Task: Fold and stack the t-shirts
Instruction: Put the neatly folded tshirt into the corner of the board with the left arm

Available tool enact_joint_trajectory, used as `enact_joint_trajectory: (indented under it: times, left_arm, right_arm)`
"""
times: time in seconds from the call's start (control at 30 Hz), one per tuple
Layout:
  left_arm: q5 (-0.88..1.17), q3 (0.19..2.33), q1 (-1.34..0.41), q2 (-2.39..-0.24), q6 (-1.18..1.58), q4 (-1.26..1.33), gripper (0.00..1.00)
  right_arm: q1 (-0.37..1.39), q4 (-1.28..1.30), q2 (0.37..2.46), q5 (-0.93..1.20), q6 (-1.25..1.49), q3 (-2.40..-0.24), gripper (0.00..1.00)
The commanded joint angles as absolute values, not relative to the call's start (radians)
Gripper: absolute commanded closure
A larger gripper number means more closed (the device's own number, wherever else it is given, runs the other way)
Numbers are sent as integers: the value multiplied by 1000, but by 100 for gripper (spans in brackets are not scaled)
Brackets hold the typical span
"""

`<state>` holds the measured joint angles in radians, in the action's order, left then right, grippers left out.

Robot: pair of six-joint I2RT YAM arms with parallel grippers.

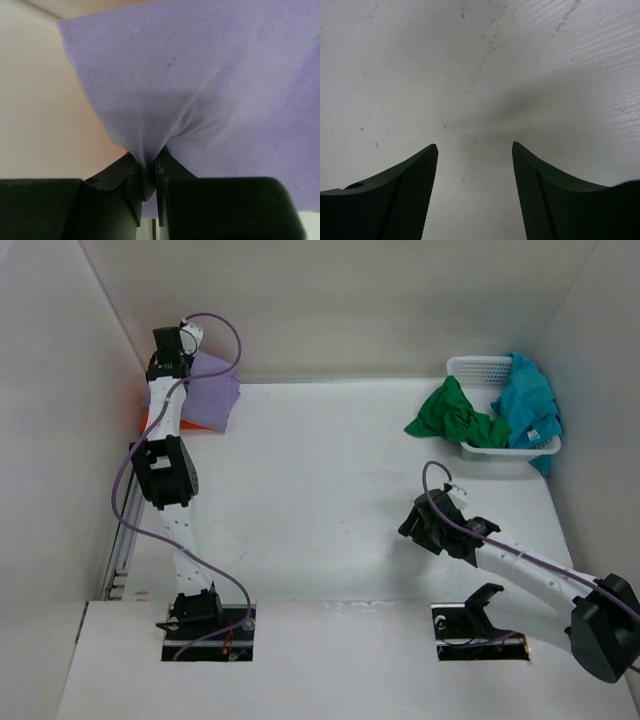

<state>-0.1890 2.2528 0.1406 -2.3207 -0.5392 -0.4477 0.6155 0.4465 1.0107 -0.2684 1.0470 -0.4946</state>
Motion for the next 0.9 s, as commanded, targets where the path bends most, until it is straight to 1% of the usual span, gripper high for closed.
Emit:
enact_joint_trajectory:
  times: [0.0, 0.03, 0.2, 0.27, 0.4, 0.57, 0.7, 0.8, 0.87]
  left_arm:
    - [-216, 2347, 166, -2368, -577, -376, 89]
    - [-224, 2368, 176, -2390, -581, -371, 85]
    - [-317, 2474, 202, -2476, -669, -339, 56]
    - [-357, 2465, 209, -2473, -710, -293, 49]
    - [-359, 2377, 211, -2387, -719, -275, 45]
    - [-279, 2091, 164, -2116, -661, -288, 39]
    - [-142, 1860, 67, -1855, -595, -421, 35]
    - [-39, 1780, 6, -1735, -532, -576, 34]
    - [67, 1747, -24, -1672, -467, -702, 34]
  right_arm:
    - [611, 436, 1031, -259, 1019, -532, 34]
    - [611, 436, 1038, -256, 1016, -537, 34]
    - [616, 423, 1080, -238, 999, -561, 34]
    - [616, 423, 1095, -238, 997, -577, 34]
    - [634, 422, 1104, -239, 999, -601, 33]
    - [653, 471, 1042, -255, 991, -643, 34]
    - [651, 595, 931, -302, 957, -713, 34]
    - [637, 727, 861, -337, 911, -799, 34]
    - [630, 829, 819, -371, 873, -877, 34]
